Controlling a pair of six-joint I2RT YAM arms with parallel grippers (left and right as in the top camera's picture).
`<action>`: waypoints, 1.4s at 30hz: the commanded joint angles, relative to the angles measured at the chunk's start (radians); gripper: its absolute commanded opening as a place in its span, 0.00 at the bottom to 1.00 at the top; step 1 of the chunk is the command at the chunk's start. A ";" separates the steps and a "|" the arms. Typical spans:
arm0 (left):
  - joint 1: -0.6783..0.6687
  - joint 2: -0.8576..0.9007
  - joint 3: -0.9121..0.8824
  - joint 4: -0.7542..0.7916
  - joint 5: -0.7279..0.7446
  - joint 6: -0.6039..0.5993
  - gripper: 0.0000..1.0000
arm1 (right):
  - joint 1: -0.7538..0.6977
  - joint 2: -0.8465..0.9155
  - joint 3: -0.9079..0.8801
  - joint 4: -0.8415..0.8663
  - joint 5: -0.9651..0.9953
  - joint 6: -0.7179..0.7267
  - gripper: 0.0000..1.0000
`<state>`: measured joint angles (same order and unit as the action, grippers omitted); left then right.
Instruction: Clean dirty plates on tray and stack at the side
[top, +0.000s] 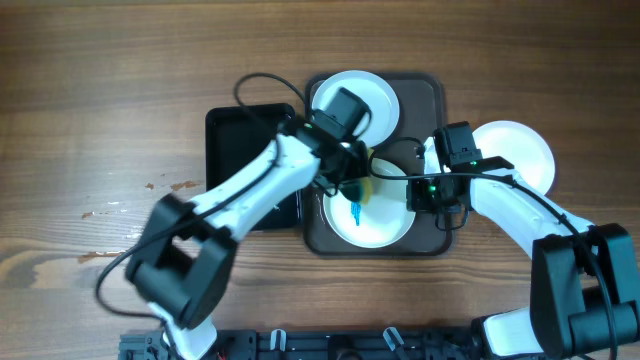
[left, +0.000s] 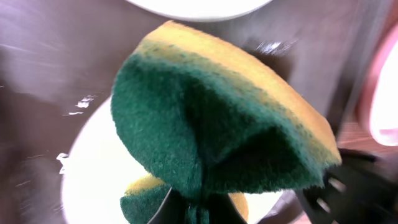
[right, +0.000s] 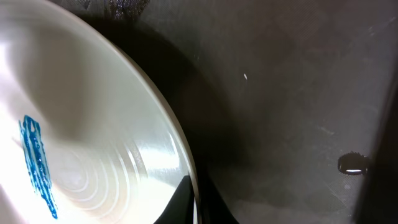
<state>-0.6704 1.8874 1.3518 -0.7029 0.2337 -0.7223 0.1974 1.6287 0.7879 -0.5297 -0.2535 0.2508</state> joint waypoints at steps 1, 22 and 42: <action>-0.024 0.116 0.008 0.014 0.012 -0.079 0.04 | 0.005 0.043 -0.013 -0.010 0.021 0.019 0.04; -0.109 0.300 0.101 -0.183 -0.022 -0.016 0.04 | 0.005 0.043 -0.013 -0.009 0.021 0.022 0.04; -0.101 0.237 0.071 -0.365 -0.300 -0.014 0.04 | 0.005 0.043 -0.013 -0.006 0.021 0.042 0.04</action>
<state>-0.7883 2.0884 1.4799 -0.9554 0.1242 -0.7311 0.2081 1.6348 0.7879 -0.5369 -0.2966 0.2680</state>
